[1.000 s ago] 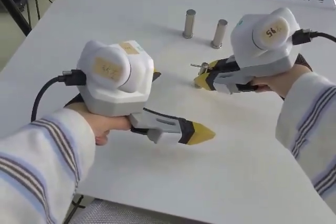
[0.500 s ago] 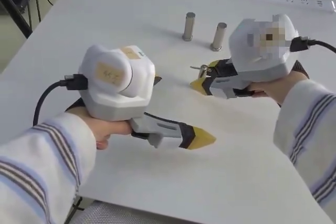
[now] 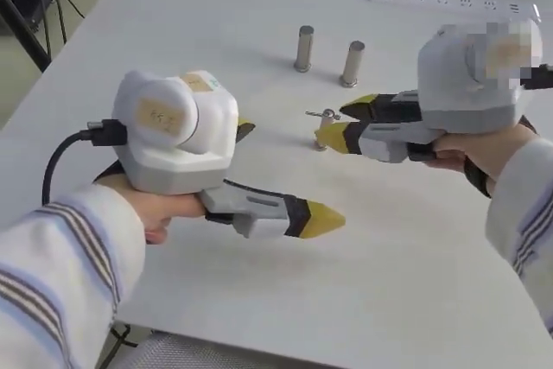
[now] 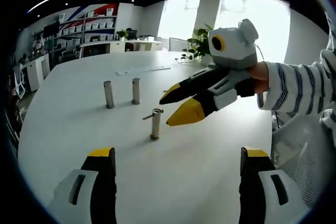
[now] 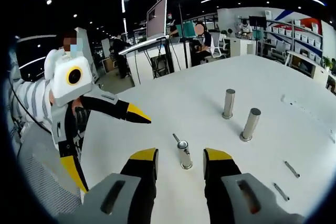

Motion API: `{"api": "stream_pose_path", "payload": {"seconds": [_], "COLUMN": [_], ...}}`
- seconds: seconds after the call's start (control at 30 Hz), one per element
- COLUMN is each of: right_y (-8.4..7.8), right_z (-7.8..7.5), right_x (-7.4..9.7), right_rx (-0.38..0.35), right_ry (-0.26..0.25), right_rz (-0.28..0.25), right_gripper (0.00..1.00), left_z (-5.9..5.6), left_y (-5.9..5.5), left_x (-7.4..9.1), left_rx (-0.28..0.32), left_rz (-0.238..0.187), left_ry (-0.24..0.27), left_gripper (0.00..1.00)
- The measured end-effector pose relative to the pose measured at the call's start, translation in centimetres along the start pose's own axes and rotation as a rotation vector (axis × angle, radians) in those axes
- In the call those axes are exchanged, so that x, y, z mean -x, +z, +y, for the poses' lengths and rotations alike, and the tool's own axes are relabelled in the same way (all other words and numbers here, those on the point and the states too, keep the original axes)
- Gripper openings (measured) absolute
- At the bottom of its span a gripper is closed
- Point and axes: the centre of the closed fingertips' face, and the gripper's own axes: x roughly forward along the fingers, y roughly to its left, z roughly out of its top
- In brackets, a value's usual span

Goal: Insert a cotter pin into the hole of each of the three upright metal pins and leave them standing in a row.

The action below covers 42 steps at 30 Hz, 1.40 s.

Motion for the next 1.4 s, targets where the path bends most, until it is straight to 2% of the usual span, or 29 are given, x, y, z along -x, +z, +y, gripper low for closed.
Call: {"api": "stream_pose_path", "payload": {"seconds": [0.13,0.23,0.33,0.5,0.67,0.7,0.73,0.9,1.03,1.07,1.1,1.23,1.4], "right_y": [0.2,0.2,-0.5,-1.9,-3.7,-4.0,-4.2,-5.1,-6.0,-6.5,-6.7,-7.4,-7.4], "right_z": [0.6,1.0,1.1,1.4,0.6,0.2,0.2,-0.4,-0.4,0.0,0.0,0.0,0.0], "right_x": [2.2,3.6,5.0,7.2,9.0,9.5,9.8,12.0,13.0,13.2,13.2,13.5,13.6], "right_rx": [-0.012,-0.013,-0.011,-0.040,-0.092,-0.115,-0.116,-0.183,-0.236,-0.279,-0.290,-0.288,-0.313], "right_ry": [0.007,-0.001,-0.037,-0.067,-0.138,-0.165,-0.169,-0.216,-0.220,-0.207,-0.206,-0.217,-0.228], "right_rz": [-0.039,-0.054,-0.048,-0.037,-0.013,-0.017,-0.022,-0.041,-0.031,-0.019,-0.014,0.008,-0.003], "right_gripper": [0.50,0.55,0.61,0.72,0.86,0.90,0.92,0.95,0.98,0.98,0.98,0.98,0.98], "left_z": [0.0,-0.1,-0.3,-0.7,-0.6,-0.6,-0.6,-0.7,-0.8,-0.8,-0.8,-0.9,-0.3], "left_y": [0.7,1.0,1.2,1.2,1.5,1.6,1.7,1.8,1.5,1.4,1.4,1.3,1.7], "left_x": [0.4,0.5,0.7,1.2,1.6,1.7,1.7,1.8,1.8,1.8,1.8,1.9,2.3], "left_rx": [0.013,0.012,0.016,0.006,0.017,0.019,0.020,0.029,0.031,0.032,0.035,0.033,0.032], "left_rz": [-0.024,-0.028,-0.032,-0.020,-0.026,-0.028,-0.030,-0.033,-0.022,-0.020,-0.019,-0.016,-0.022], "left_ry": [0.008,0.014,0.014,0.008,0.015,0.017,0.019,0.016,0.015,0.014,0.013,0.012,0.016], "left_gripper": [0.98,0.98,0.98,0.98,0.98,0.98,0.98,0.98,0.98,0.98,0.98,0.98,0.98]}}
